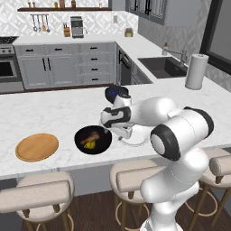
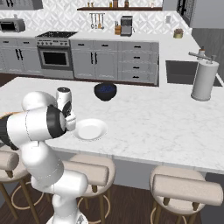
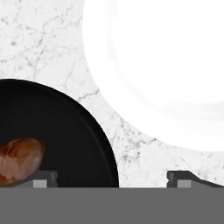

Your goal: Pick the chicken drumstick and lemon from their plates and place them in the bowl. Then put the bowl in the fridge.

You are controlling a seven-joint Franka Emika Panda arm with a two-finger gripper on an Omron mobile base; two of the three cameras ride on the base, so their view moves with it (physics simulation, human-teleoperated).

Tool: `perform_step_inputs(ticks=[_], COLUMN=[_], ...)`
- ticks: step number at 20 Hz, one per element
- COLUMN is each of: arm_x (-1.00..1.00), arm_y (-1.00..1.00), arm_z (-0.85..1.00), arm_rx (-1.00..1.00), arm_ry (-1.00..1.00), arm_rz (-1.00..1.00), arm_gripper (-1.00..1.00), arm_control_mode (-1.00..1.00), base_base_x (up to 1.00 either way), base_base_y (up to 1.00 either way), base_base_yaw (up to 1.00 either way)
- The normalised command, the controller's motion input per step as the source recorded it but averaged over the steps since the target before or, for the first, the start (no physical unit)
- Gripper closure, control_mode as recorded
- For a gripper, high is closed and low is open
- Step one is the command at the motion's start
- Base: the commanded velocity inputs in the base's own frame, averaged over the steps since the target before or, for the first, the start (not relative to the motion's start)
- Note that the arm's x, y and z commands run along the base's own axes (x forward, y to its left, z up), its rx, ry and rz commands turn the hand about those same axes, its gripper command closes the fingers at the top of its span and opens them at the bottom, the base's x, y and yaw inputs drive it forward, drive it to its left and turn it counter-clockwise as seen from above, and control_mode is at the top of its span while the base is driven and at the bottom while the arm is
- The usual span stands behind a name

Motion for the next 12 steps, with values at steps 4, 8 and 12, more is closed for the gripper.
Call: perform_step_inputs(ticks=[4,8,12], arm_x=[0.22,0.15,0.06], arm_y=[0.21,0.15,0.13], arm_z=[-0.26,-0.32,-0.48], arm_rx=[-0.01,0.0,0.0], arm_ry=[0.03,0.05,0.05], arm_rz=[0.0,0.0,0.01], arm_gripper=[-1.0,-1.0,1.0], arm_control_mode=[-1.0,-1.0,-1.0], base_base_x=[0.0,0.0,0.0], base_base_y=[0.0,0.0,0.0], base_base_yaw=[0.0,0.0,0.0])
